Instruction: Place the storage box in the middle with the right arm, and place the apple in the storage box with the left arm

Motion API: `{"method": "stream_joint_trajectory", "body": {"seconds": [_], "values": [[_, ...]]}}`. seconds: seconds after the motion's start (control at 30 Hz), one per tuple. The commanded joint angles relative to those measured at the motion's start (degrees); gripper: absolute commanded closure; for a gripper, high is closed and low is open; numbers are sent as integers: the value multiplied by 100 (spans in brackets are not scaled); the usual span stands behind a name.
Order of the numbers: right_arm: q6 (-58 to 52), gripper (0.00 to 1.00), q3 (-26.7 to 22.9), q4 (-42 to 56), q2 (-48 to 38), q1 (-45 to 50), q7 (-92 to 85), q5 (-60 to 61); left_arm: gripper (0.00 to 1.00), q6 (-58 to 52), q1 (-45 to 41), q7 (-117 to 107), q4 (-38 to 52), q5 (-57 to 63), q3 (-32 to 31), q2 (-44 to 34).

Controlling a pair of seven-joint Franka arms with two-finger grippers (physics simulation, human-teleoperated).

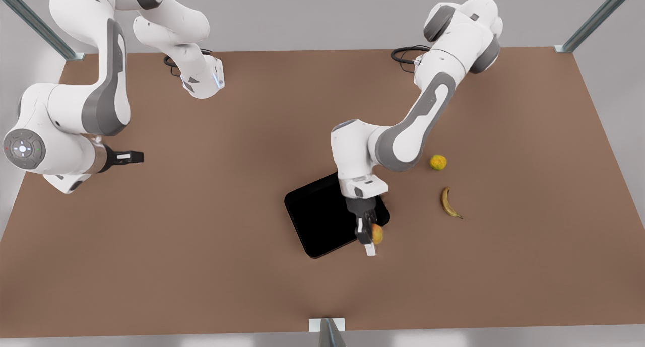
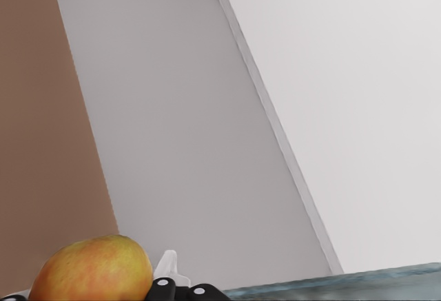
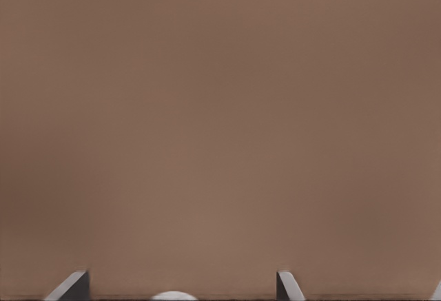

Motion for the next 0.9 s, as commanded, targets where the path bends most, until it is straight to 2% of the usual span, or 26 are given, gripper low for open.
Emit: {"method": "stream_joint_trajectory", "body": {"seconds": [0.0, 0.03, 0.13, 0.5, 0.7, 0.73, 0.77, 0.87], "values": [[-9, 0, 9, 0, 18, 15, -8, 26, 79, -175, -74, 537, -7, -9595, -13, -7], [-17, 0, 26, 9, 10, 42, -52, 53, 79, -184, -170, 484, -7, -9595, -22, -24], [-132, 0, 17, 844, 273, -221, -96, 158, 79, -210, -487, 353, 2, -9577, -4, -51], [220, 0, 53, 1037, 669, -538, -105, 360, 79, -280, -680, 370, -95, -9498, 4, -16], [624, 0, 35, 1055, 1266, -547, -105, 352, 79, -280, -944, 352, -95, -9498, 4, -24], [686, 0, 44, 1073, 1372, -547, -105, 352, 28, -280, -944, 352, -103, -9489, 4, -24], [686, 0, 35, 1073, 1381, -512, -105, 334, 0, -281, -944, 352, -95, -9481, 4, -33], [686, 0, 35, 1073, 1407, -521, -105, 316, 0, -289, -944, 352, -103, -9481, 4, -24]]}}
